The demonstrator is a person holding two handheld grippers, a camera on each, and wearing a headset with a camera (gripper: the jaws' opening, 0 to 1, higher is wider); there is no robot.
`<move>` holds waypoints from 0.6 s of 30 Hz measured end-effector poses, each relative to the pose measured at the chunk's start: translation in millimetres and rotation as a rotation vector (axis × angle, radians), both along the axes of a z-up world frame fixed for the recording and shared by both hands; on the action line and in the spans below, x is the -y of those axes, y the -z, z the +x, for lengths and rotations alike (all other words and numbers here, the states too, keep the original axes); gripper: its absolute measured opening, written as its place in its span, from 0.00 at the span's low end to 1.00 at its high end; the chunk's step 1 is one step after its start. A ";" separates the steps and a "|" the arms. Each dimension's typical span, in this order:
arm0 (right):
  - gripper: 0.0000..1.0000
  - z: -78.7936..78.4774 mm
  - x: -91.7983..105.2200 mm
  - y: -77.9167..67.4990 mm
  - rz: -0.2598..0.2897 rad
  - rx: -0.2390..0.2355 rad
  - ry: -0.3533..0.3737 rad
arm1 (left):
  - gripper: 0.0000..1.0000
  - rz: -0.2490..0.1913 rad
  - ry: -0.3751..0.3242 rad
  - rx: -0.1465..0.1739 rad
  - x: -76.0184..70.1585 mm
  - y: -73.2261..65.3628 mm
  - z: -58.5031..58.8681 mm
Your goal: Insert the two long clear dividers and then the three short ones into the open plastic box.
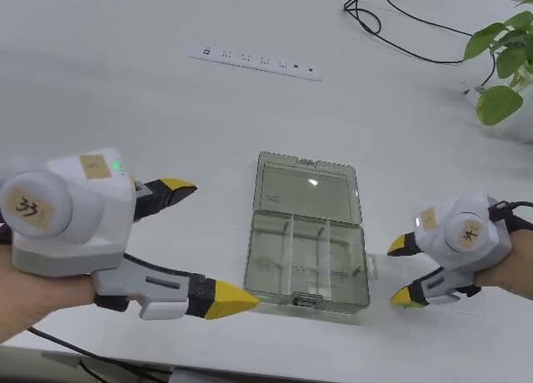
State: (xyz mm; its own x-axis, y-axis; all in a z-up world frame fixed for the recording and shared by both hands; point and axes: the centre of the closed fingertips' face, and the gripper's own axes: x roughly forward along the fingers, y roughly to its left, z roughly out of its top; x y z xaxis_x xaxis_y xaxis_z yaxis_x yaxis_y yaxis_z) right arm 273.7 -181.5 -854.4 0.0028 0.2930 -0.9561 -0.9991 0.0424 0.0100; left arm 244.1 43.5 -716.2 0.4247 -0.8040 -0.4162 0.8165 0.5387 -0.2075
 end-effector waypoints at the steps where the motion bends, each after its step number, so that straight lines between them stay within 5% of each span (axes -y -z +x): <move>1: 0.45 -0.2 -0.1 0.3 -0.002 0.001 -0.002 | 1.00 0.000 -0.001 0.000 -0.2 0.1 0.3; 18: 0.34 3.4 0.6 3.2 -0.024 0.023 -0.012 | 1.00 -0.001 -0.003 -0.009 -2.4 4.8 1.5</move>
